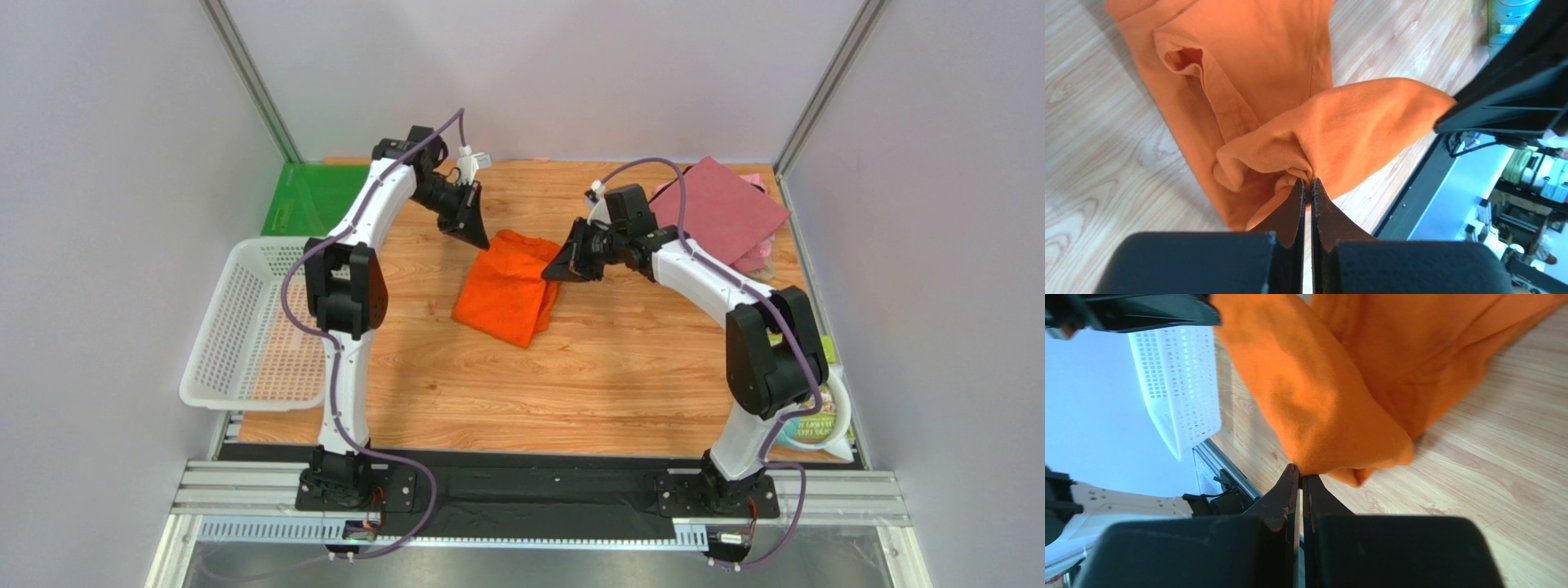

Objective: Fold and stack the t-shirts
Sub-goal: Fold the tshirt

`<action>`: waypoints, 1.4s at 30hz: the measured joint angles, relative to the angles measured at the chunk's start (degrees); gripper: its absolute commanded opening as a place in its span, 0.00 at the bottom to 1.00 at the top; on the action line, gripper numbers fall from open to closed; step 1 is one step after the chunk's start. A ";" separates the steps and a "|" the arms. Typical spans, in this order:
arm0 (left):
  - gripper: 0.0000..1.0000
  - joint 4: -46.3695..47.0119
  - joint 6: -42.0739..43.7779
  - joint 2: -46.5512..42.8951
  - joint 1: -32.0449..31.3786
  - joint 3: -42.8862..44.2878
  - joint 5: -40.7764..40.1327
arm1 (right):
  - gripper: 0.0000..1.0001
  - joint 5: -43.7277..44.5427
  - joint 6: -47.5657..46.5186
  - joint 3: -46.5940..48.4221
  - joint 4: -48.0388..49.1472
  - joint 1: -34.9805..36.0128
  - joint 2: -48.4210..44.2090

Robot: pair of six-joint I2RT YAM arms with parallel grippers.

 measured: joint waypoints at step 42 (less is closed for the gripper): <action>0.00 3.58 -1.40 -24.72 1.57 -27.47 4.00 | 0.00 -1.73 1.36 -6.97 1.14 2.99 -13.92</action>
